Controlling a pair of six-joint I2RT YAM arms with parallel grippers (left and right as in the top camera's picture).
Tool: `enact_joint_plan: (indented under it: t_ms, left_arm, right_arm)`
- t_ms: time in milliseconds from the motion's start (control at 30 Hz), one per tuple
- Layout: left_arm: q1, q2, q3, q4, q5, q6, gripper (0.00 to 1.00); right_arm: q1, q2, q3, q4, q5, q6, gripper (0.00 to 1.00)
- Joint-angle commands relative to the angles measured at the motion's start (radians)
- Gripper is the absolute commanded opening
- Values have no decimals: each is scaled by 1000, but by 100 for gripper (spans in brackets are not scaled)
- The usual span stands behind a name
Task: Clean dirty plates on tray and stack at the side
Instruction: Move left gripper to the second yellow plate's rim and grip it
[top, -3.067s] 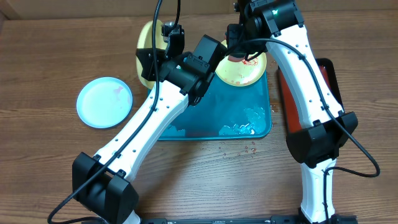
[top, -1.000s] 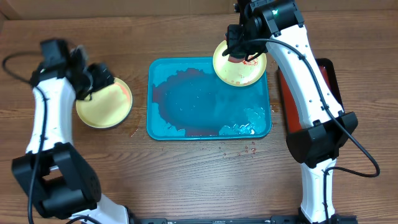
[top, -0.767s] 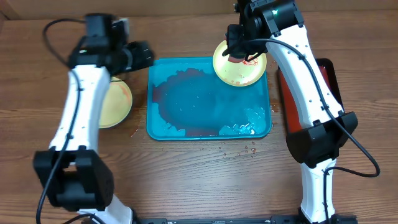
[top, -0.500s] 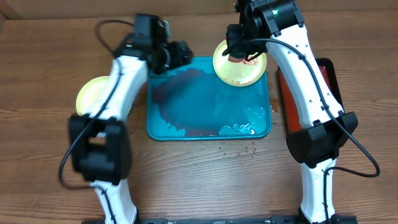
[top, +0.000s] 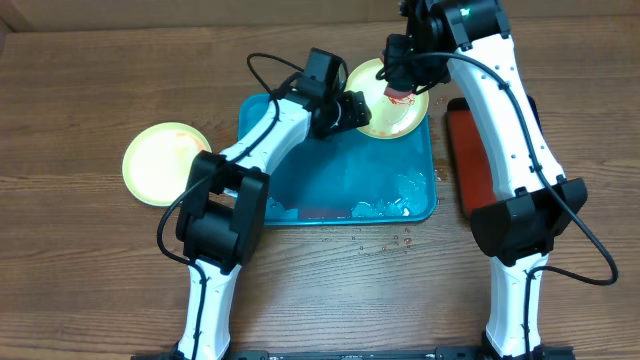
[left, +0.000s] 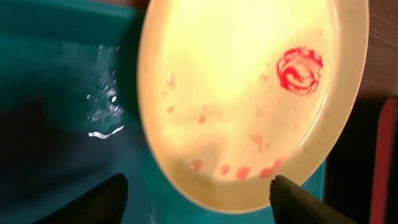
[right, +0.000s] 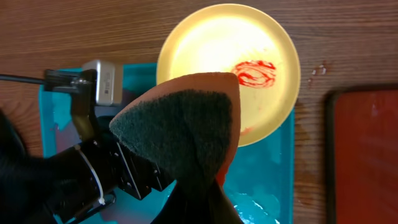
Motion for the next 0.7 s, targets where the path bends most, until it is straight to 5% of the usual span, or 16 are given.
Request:
enact_joint_plan:
  t_ms: [0, 500, 667]
  left_arm:
    - [-29, 12, 23, 6, -170, -15, 68]
    - [-87, 51, 23, 4, -308, 27, 43]
    - [-87, 57, 23, 5, -302, 25, 16]
  right_arm:
    - [-13, -19, 13, -3, -10, 6, 4]
    - [-14, -19, 13, -5, -10, 6, 4]
    - [-15, -19, 13, -11, -10, 6, 4]
